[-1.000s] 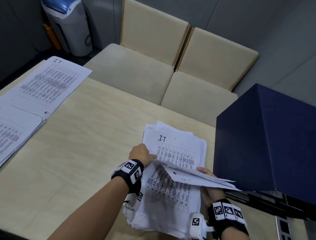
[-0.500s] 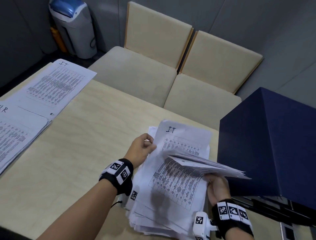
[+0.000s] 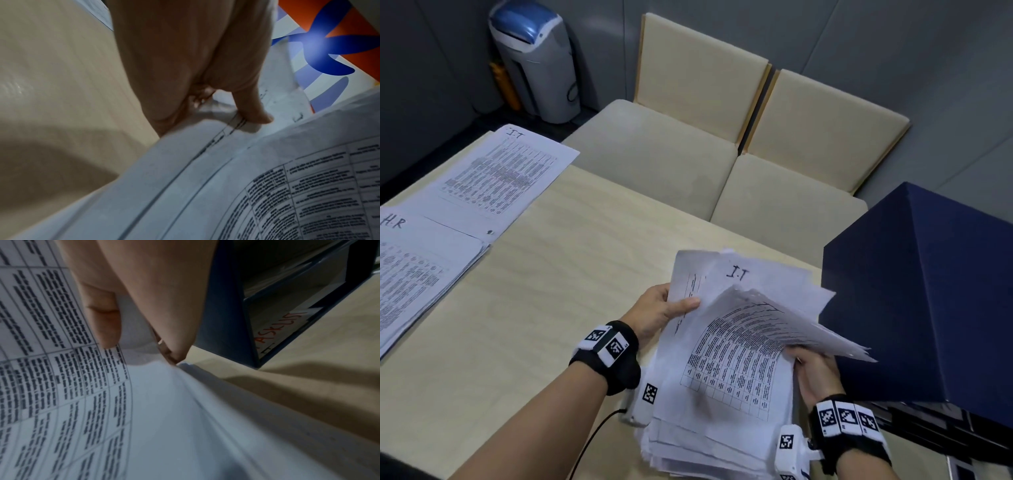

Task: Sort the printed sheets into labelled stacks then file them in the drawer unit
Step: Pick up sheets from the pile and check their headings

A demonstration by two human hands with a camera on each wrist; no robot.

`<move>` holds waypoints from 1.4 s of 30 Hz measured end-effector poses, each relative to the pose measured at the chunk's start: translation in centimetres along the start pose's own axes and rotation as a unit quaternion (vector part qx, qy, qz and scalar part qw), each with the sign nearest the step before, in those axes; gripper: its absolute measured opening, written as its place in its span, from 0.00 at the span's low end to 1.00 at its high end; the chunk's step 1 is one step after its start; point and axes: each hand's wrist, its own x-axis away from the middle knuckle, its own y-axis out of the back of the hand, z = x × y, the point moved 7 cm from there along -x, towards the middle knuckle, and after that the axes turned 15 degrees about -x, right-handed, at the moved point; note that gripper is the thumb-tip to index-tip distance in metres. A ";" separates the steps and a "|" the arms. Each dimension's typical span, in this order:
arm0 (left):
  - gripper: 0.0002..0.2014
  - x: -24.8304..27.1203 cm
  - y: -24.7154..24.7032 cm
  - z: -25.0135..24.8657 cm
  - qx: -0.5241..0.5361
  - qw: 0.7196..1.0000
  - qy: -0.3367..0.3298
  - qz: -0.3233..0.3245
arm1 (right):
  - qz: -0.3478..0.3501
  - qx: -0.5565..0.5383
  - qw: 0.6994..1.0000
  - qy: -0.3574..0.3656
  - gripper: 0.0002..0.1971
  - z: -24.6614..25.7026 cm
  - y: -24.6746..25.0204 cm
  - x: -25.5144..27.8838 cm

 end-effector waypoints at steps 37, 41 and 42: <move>0.31 -2.3 1.8 6.0 -0.548 0.798 0.151 -0.201 | 0.085 -0.075 0.992 -0.049 0.43 -1.2 0.9 2.8; 0.20 -2.3 3.8 5.4 -0.519 0.810 0.131 -0.240 | 0.101 -0.104 0.988 -0.052 0.05 -0.2 -0.2 3.7; 0.18 -2.2 4.3 4.8 -0.524 0.803 0.118 -0.259 | 0.100 -0.106 0.989 -0.038 0.06 0.2 -0.2 3.6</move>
